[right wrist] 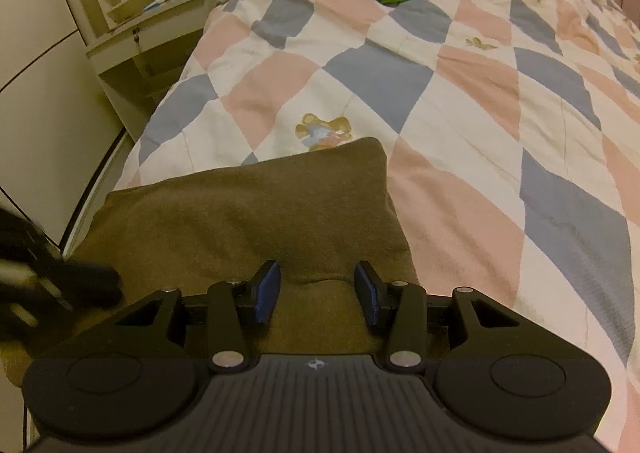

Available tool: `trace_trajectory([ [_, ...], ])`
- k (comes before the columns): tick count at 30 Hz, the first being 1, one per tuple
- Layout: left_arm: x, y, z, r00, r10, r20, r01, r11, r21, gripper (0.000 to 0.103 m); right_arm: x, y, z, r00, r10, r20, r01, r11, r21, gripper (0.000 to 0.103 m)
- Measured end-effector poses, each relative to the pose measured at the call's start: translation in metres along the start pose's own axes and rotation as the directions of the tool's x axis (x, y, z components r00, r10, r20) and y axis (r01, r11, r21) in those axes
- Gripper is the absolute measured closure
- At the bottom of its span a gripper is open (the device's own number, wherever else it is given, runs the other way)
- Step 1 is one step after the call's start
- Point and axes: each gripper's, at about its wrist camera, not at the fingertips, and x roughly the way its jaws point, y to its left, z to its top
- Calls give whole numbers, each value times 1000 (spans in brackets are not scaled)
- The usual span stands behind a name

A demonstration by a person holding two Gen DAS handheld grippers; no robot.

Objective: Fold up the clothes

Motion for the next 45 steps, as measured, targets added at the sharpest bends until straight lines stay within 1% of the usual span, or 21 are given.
trace_trajectory([
  [3, 6, -1, -3, 1000, 21, 8, -21, 1000, 7, 97, 3, 4, -4, 1000, -14, 15, 15, 998, -63, 59],
  [5, -2, -3, 2, 999, 34, 14, -34, 999, 17, 97, -2, 1, -1, 1000, -4, 22, 5, 999, -51, 59],
  [7, -17, -4, 5, 999, 37, 37, -38, 999, 18, 97, -18, -3, 2, 998, -5, 64, 6, 1000, -15, 60],
  [10, -42, -7, 5, 997, 22, 72, -22, 1000, -4, 97, -52, -2, 0, 989, -15, 146, 15, 1000, 2, 60],
  [12, -59, -10, 2, 996, -3, 93, 5, 1000, -19, 97, -66, 2, -8, 987, -34, 159, 37, 999, -14, 60],
  [14, -65, -14, -1, 995, -21, 97, 24, 999, -22, 97, -69, 4, -20, 987, -57, 147, 60, 998, -21, 60],
  [15, -66, -17, -5, 995, -26, 92, 28, 999, -18, 96, -66, 3, -25, 988, -63, 138, 67, 997, -23, 60],
  [16, -60, -20, -10, 998, -20, 65, 20, 1000, -7, 96, -61, 1, -29, 990, -65, 129, 68, 997, -22, 60],
  [18, -41, -25, -24, 1000, 25, 7, -26, 999, 24, 96, -46, -2, -34, 991, -67, 113, 70, 997, -25, 60],
  [21, -25, -21, -35, 998, 57, -13, -56, 998, 30, 96, -29, -8, -35, 995, -49, 89, 50, 999, -11, 61],
  [25, -31, -17, -29, 998, 65, -2, -64, 998, 27, 97, -28, -14, -28, 996, -29, 80, 28, 1000, 10, 61],
  [28, -47, -8, -20, 997, 70, 32, -70, 998, 6, 96, -39, -14, -17, 996, -15, 87, 14, 1000, 7, 61],
  [29, -53, -3, -16, 997, 68, 47, -68, 998, -7, 96, -46, -14, -11, 994, -1, 107, -1, 1000, 16, 61],
  [32, -63, 16, 1, 994, 68, 90, -62, 995, -73, 96, -58, -25, 10, 988, 53, 147, -68, 993, 100, 60],
  [35, -57, 32, 22, 991, 52, 124, -34, 989, -142, 96, -44, -33, 35, 988, 69, 140, -87, 988, 127, 61],
  [36, -50, 34, 27, 991, 53, 124, -36, 989, -141, 96, -34, -34, 43, 990, 73, 120, -87, 989, 116, 65],
  [38, -29, 34, 31, 993, 67, 101, -55, 991, -119, 96, -7, -32, 54, 997, 71, 24, -73, 994, 82, 77],
  [39, -16, 34, 30, 994, 78, 73, -69, 991, -116, 96, 10, -31, 57, 999, 47, -17, -46, 997, 58, 81],
  [41, 2, 38, 26, 995, 97, 23, -93, 988, -124, 95, 31, -32, 59, 998, 29, -46, -28, 999, 38, 80],
  [44, -11, 52, 26, 995, 89, 37, -81, 980, -184, 92, 36, -40, 68, 996, 68, -51, -64, 994, 88, 78],
  [45, -17, 58, 25, 995, 86, 43, -75, 975, -211, 92, 31, -47, 70, 995, 94, -38, -89, 988, 124, 71],
])
